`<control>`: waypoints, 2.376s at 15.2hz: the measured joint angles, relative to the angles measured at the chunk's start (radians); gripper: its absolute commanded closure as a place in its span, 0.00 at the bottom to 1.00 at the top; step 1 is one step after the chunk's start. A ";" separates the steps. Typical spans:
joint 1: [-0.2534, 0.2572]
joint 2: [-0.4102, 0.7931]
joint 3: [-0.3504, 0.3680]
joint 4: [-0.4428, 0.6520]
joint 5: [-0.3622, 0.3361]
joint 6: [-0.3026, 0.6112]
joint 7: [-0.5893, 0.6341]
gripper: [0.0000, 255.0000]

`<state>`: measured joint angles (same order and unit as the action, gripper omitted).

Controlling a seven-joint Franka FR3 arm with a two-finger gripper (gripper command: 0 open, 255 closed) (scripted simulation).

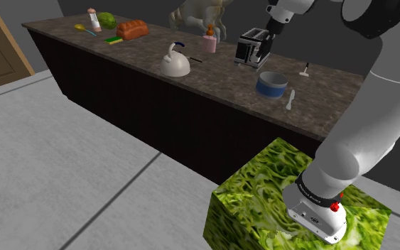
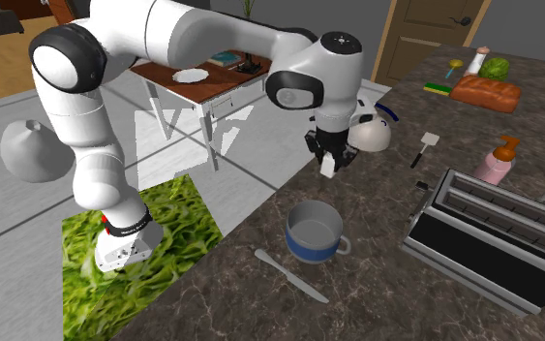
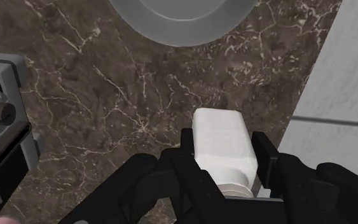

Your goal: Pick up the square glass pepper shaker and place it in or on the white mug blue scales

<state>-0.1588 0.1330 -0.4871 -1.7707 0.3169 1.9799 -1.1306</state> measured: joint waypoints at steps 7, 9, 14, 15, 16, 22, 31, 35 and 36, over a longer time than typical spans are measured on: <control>-0.084 -0.030 -0.066 -0.035 0.002 -0.031 -0.149 1.00; -0.110 -0.023 -0.084 -0.036 0.011 -0.037 -0.196 1.00; -0.116 -0.013 -0.087 -0.087 0.025 0.015 -0.230 1.00; -0.118 -0.008 -0.088 -0.093 0.030 0.024 -0.237 1.00; -0.118 -0.006 -0.087 -0.103 0.033 0.035 -0.241 1.00; -0.121 0.021 -0.082 -0.149 0.061 0.099 -0.271 1.00; -0.122 0.026 -0.082 -0.156 0.066 0.109 -0.277 0.00; -0.122 0.026 -0.082 -0.156 0.066 0.109 -0.277 0.00; -0.122 0.026 -0.082 -0.156 0.066 0.109 -0.277 0.00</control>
<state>-0.2807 0.1591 -0.5686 -1.9264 0.3829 2.0886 -1.4077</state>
